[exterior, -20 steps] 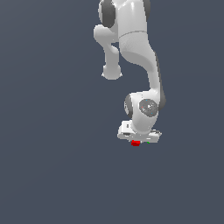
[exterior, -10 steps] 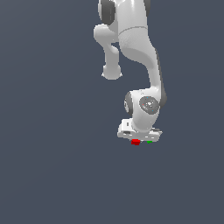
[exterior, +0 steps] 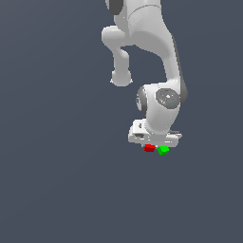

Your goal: Stack the red cube on top of the green cube.

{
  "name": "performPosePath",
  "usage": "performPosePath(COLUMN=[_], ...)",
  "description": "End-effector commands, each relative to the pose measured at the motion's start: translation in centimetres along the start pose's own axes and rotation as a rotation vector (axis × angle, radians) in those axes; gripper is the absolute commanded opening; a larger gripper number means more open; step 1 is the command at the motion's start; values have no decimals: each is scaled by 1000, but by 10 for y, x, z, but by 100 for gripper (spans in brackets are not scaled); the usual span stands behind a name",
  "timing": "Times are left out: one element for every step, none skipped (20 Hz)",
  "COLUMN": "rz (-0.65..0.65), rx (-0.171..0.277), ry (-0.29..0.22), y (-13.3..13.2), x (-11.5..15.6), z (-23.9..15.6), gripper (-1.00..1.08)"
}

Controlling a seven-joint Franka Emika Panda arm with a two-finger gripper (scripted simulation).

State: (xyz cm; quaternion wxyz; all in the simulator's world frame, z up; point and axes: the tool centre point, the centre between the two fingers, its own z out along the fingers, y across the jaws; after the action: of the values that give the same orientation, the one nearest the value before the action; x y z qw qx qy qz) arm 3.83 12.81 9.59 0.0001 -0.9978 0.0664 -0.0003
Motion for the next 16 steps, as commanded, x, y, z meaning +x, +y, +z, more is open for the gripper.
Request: performPosePath(rz=[0,0,0,0,0,0,0,0,0,0,0,0,0,0,0,0], rx=[0,0,0,0,0,0,0,0,0,0,0,0,0,0,0,1], ry=[-1,-1,-1,-1,-1,-1,-1,0,0,0,0,0,0,0,0,0], y=[0,0,0,0,0,0,0,0,-1,-2,-4,-7,-10,-14,-19,-25], x=[0,0,0,0,1,1,1,1,1,0,-1,-2,-3,-5,-7,-9], z=[-13,-16,-19,-22,-23,-24,-24,-23,-23,-22,-20,-18,-16,-13,-10,-5], gripper=[-100,-100,-100,-100,-100,-100,-100,-100,-100,-100,-100,-100,-100,-100,-100,-100])
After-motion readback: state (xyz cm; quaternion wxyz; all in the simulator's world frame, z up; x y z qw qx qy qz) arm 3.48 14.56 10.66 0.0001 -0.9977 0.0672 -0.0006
